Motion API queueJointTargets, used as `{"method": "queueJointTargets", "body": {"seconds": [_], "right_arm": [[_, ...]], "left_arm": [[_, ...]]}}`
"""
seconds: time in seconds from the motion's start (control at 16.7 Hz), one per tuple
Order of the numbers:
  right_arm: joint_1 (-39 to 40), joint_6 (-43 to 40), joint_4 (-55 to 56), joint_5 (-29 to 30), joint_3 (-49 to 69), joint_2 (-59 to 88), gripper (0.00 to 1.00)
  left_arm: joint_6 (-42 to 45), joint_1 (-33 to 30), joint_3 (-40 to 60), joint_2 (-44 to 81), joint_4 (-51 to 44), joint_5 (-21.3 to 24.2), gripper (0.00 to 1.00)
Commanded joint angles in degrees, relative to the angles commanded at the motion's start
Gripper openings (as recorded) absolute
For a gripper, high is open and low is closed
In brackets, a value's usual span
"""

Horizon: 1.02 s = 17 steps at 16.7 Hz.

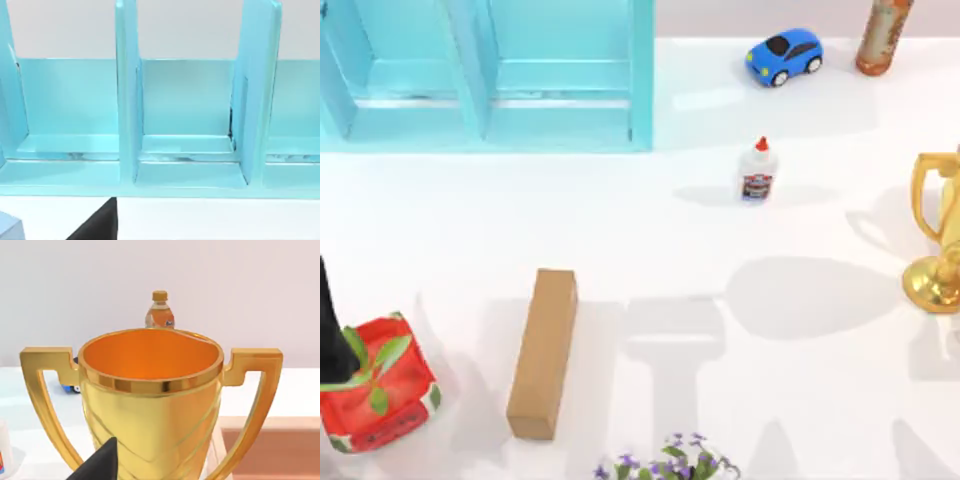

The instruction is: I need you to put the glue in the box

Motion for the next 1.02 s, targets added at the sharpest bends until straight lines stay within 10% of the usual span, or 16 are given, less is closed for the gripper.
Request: {"method": "queueJointTargets", "body": {"seconds": [0.42, 1.02], "right_arm": [[6.0, 1.6, 4.1, 3.9, 5.2, 8.0, 1.0], [29.6, 8.2, 31.3, 26.0, 29.5, 53.9, 1.0]], "left_arm": [[0.0, 0.0, 0.0, 0.0, 0.0, 0.0, 1.0], [0.0, 0.0, 0.0, 0.0, 0.0, 0.0, 1.0]]}}
